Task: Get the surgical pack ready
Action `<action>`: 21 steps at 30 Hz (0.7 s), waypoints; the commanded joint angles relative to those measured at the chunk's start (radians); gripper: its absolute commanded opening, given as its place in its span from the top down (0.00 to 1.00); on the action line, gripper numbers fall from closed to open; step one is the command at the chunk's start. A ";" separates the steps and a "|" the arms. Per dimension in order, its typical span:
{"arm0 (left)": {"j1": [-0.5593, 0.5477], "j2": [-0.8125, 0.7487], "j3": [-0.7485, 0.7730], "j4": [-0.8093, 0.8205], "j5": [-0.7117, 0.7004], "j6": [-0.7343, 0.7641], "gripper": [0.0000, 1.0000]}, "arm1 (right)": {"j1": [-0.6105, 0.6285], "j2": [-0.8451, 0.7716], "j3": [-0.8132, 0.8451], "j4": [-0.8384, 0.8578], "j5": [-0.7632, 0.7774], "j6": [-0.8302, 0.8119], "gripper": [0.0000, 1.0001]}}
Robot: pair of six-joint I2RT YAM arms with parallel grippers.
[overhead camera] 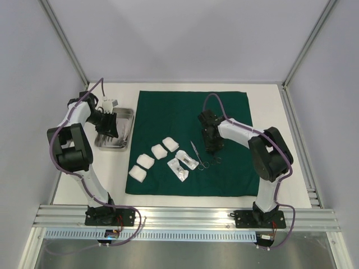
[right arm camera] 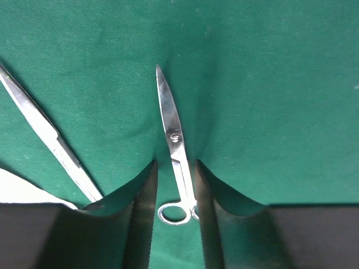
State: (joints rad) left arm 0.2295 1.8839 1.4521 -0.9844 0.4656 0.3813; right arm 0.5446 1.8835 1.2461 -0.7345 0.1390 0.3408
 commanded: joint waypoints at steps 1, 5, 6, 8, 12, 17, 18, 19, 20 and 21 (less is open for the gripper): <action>0.002 -0.048 -0.006 0.004 0.025 0.007 0.59 | -0.011 0.058 -0.020 0.030 -0.042 -0.019 0.67; 0.004 -0.063 -0.013 0.003 0.038 0.010 0.59 | -0.012 0.046 -0.037 0.049 -0.042 -0.019 0.81; 0.004 -0.066 -0.013 0.000 0.039 0.011 0.59 | -0.012 0.042 -0.039 0.052 -0.045 -0.019 0.87; 0.004 -0.071 -0.013 -0.005 0.045 0.011 0.59 | -0.012 0.020 -0.040 0.058 -0.049 -0.022 0.93; 0.004 -0.072 -0.013 -0.010 0.048 0.019 0.59 | -0.012 -0.014 -0.037 0.057 -0.056 -0.031 0.99; 0.004 -0.081 -0.016 -0.017 0.059 0.019 0.59 | -0.012 -0.053 -0.056 0.083 -0.045 -0.022 1.00; 0.004 -0.085 -0.016 -0.019 0.062 0.021 0.60 | -0.012 -0.072 -0.060 0.096 -0.038 -0.016 1.00; 0.002 -0.091 -0.016 -0.020 0.067 0.022 0.60 | -0.012 -0.081 -0.074 0.106 -0.035 -0.010 0.99; 0.004 -0.094 -0.018 -0.022 0.070 0.022 0.60 | -0.012 -0.092 -0.082 0.115 -0.033 -0.005 1.00; 0.004 -0.100 -0.016 -0.026 0.076 0.024 0.60 | -0.012 -0.113 -0.089 0.133 -0.029 -0.002 0.99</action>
State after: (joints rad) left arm 0.2295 1.8557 1.4380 -0.9905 0.4999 0.3893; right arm 0.5354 1.8351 1.1824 -0.6571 0.0879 0.3321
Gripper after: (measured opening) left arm 0.403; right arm 0.094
